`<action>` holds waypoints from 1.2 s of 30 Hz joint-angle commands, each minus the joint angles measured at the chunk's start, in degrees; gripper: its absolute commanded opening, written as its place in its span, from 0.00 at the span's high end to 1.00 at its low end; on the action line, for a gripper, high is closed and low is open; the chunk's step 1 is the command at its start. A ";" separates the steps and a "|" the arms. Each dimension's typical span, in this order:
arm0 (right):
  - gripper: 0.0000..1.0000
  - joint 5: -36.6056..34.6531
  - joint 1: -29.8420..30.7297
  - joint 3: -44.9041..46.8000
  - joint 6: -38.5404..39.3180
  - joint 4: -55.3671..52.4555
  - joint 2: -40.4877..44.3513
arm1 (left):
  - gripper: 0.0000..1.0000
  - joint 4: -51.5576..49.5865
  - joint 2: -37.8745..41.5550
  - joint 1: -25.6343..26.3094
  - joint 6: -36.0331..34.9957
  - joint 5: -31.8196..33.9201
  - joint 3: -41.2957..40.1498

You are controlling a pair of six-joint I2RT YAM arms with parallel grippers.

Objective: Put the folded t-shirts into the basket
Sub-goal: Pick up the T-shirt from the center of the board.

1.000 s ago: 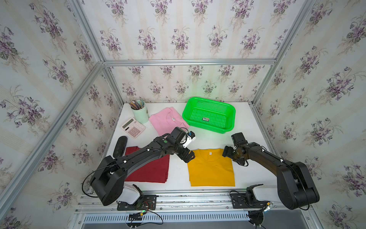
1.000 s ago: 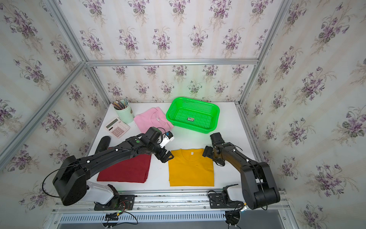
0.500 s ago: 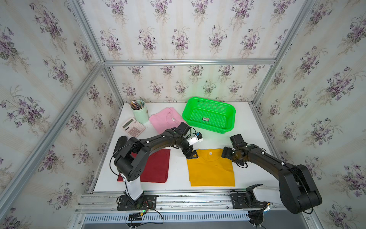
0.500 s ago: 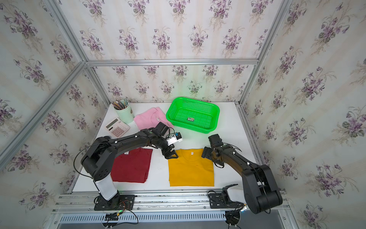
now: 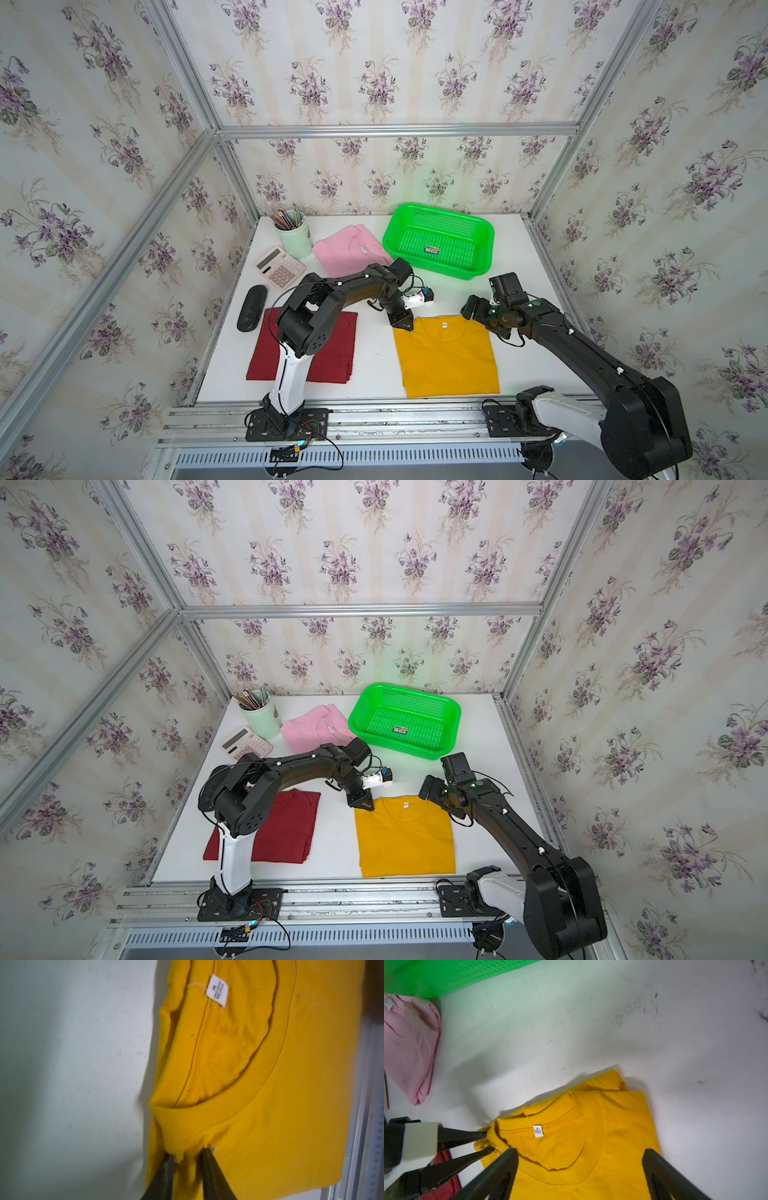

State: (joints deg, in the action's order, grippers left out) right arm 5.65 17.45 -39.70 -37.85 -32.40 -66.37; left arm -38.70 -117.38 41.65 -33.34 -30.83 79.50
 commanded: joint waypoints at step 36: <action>0.06 -0.55 3.44 -12.86 -27.35 -0.31 -28.10 | 1.00 15.39 24.66 12.76 -3.38 25.86 -18.41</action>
State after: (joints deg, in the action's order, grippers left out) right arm 8.58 20.84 -52.36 -65.69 -31.55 -93.14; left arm -24.10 -92.97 54.39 -35.79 -5.63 61.23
